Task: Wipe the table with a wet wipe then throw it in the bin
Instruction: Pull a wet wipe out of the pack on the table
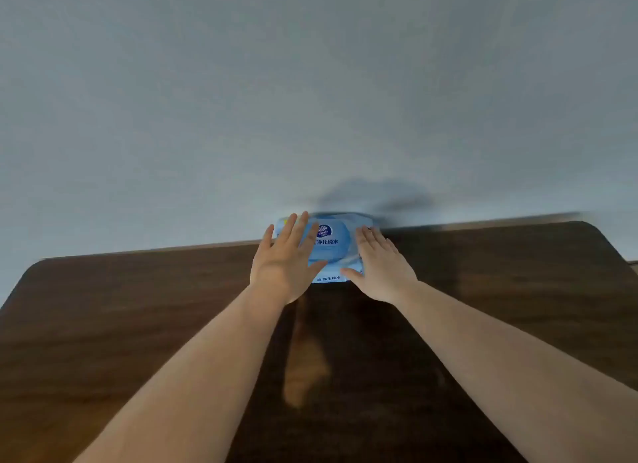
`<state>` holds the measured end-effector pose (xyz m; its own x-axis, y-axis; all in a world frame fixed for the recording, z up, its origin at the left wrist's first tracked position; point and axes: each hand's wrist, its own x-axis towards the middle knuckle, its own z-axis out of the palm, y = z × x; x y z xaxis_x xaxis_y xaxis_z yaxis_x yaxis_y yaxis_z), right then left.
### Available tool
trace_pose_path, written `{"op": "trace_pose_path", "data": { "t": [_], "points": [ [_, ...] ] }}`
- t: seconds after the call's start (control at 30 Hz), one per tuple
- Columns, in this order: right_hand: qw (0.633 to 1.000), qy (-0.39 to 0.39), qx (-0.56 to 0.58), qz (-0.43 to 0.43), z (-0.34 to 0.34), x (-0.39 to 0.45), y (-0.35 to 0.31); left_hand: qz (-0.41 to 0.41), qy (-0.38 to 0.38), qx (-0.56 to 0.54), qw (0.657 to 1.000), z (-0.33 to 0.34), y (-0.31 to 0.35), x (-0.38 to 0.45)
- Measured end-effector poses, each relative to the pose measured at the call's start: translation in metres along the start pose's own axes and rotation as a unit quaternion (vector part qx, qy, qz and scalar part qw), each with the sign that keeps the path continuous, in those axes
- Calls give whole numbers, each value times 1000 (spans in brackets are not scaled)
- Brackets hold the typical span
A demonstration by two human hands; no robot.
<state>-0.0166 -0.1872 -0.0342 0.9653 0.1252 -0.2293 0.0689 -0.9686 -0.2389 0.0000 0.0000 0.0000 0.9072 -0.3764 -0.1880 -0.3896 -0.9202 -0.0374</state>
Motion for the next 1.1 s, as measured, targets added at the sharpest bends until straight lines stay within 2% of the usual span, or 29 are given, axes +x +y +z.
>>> {"op": "trace_pose_path", "data": {
  "t": [0.23,0.4,0.53,0.67,0.77,0.8,0.87,0.97,1.03,1.1],
  "points": [
    [998,-28,48,9,14,12,7,26,3,-5,1000,28,1,31],
    [998,-47,45,8,19,15,10,65,133,-78,986,39,-6,39],
    [998,-44,41,5,20,13,10,65,147,-77,984,34,-8,41],
    [998,-47,36,7,17,12,9,-53,90,-173,979,1,-3,53],
    [999,-44,33,2,15,11,9,-144,193,-221,945,-17,-1,51],
    [998,-47,34,1,14,10,10,-174,196,-220,940,-19,-1,50],
    [998,-56,41,-5,10,11,11,-189,147,-207,949,-14,1,46],
    [997,-41,58,-22,-1,8,10,-119,104,-235,959,-8,8,40],
    [996,9,81,-27,-9,4,9,-92,90,-228,965,-1,12,37],
    [994,73,76,-33,-12,3,8,-98,109,-211,966,1,13,36]
  ]
}}
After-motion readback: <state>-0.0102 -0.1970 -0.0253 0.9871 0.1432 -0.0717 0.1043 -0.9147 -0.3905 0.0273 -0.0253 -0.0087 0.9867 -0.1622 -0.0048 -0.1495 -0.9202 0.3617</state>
